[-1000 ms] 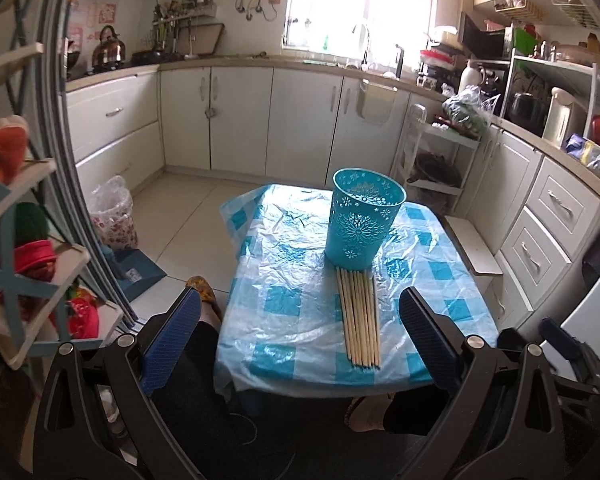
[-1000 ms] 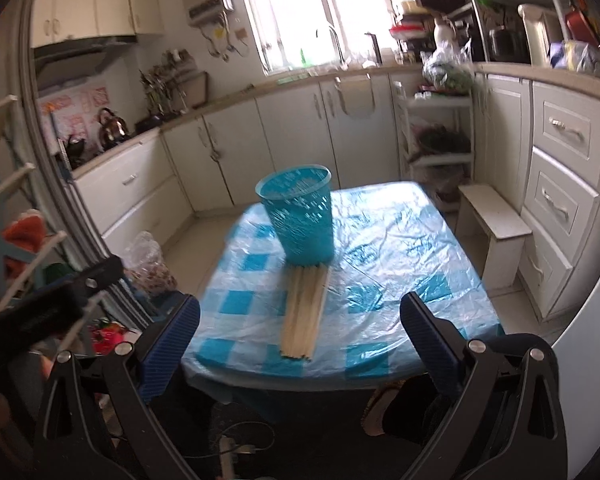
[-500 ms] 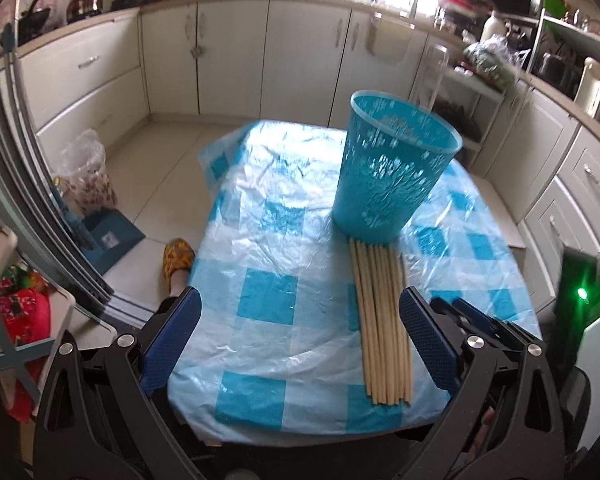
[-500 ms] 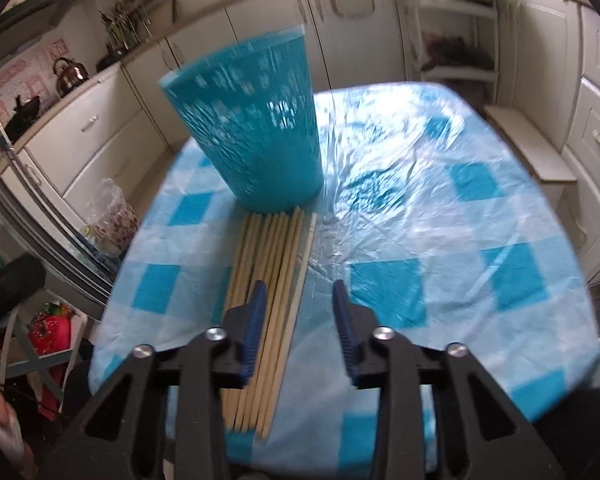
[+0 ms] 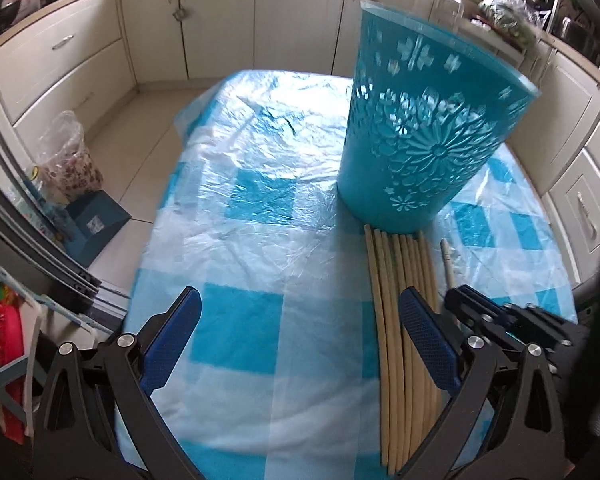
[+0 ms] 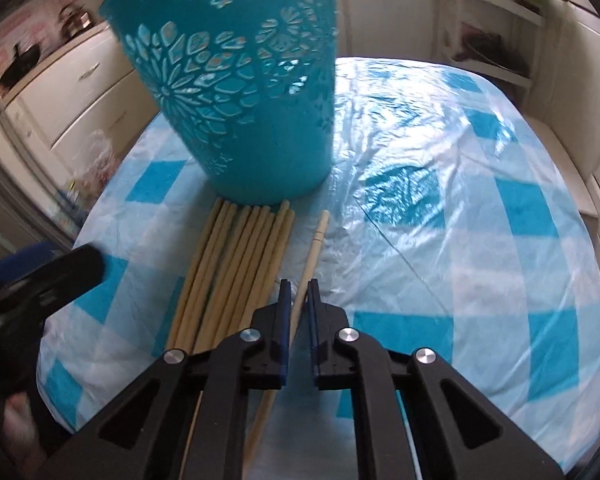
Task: Organize utensils
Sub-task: 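Move both tools to the chopsticks and grasp one wooden chopstick with the left tool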
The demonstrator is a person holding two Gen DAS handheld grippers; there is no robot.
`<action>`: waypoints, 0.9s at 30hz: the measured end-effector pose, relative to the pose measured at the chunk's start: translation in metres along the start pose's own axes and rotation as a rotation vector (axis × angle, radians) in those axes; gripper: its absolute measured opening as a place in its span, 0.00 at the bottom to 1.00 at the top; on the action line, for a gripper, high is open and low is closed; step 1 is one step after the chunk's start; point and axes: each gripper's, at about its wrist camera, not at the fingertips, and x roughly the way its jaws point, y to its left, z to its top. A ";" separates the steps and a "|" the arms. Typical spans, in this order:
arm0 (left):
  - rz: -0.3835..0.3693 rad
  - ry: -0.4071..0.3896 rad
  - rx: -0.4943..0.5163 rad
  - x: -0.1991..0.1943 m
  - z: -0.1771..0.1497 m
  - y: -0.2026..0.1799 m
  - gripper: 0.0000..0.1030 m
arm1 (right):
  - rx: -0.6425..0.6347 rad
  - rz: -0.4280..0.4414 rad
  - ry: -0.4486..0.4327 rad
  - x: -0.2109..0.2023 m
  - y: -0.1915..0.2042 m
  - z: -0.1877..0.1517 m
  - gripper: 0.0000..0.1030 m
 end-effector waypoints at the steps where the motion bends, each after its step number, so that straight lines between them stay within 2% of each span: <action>1: 0.005 0.004 0.005 0.005 0.002 -0.002 0.93 | -0.030 0.007 0.014 0.001 -0.001 0.002 0.08; 4: 0.025 0.018 0.022 0.022 0.008 -0.008 0.93 | -0.064 0.052 0.053 0.001 -0.010 0.007 0.08; 9: 0.063 0.045 0.049 0.044 0.015 -0.018 0.90 | 0.003 0.117 0.035 0.002 -0.022 0.005 0.08; 11: 0.083 0.057 0.065 0.051 0.016 -0.022 0.84 | 0.014 0.126 0.031 0.001 -0.023 0.004 0.09; 13: 0.081 0.056 0.073 0.054 0.018 -0.023 0.84 | 0.025 0.139 0.030 -0.001 -0.023 0.003 0.09; 18: 0.074 0.063 0.105 0.057 0.021 -0.033 0.69 | 0.047 0.161 0.025 -0.001 -0.035 0.004 0.09; 21: 0.036 0.050 0.137 0.054 0.021 -0.039 0.55 | 0.052 0.164 0.022 0.003 -0.037 0.007 0.09; 22: 0.031 0.047 0.148 0.053 0.021 -0.040 0.43 | 0.054 0.166 0.021 0.004 -0.037 0.007 0.09; 23: 0.021 0.050 0.153 0.052 0.020 -0.041 0.23 | 0.059 0.168 0.017 0.004 -0.039 0.008 0.09; 24: 0.003 0.061 0.149 0.050 0.020 -0.040 0.11 | 0.062 0.170 0.014 0.003 -0.038 0.005 0.09; 25: -0.016 0.071 0.138 0.049 0.019 -0.038 0.05 | 0.064 0.172 0.012 0.003 -0.038 0.006 0.09; 27: -0.047 0.088 0.114 0.044 0.017 -0.031 0.04 | 0.066 0.173 0.009 0.004 -0.040 0.006 0.09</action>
